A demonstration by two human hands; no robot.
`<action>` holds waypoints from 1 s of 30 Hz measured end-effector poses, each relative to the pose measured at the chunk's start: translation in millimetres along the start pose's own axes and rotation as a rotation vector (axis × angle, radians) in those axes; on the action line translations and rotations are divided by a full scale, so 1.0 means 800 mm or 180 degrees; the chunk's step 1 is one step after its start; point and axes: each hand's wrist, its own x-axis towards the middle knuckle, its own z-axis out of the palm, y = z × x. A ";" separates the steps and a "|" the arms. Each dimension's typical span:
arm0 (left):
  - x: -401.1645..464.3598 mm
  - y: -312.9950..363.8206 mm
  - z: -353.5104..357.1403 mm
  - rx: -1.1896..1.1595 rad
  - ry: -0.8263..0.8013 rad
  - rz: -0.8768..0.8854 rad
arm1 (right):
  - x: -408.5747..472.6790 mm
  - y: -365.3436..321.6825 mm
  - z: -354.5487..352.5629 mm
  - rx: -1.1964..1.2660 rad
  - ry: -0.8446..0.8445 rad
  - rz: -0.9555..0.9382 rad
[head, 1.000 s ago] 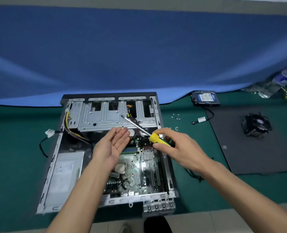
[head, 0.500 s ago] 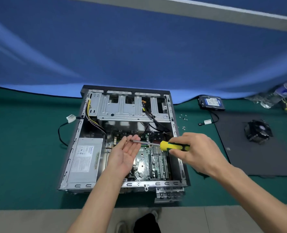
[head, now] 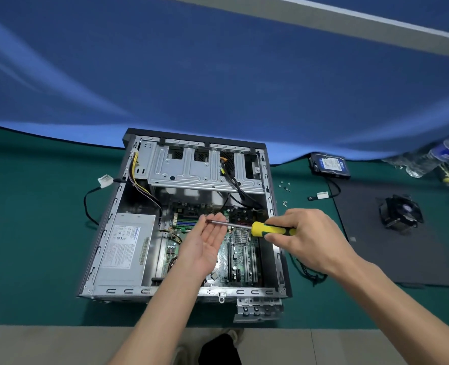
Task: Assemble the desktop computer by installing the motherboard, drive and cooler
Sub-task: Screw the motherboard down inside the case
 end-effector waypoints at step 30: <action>0.038 -0.017 0.014 0.1642 0.0487 -0.0400 | 0.049 0.020 0.026 0.1332 0.0361 0.1083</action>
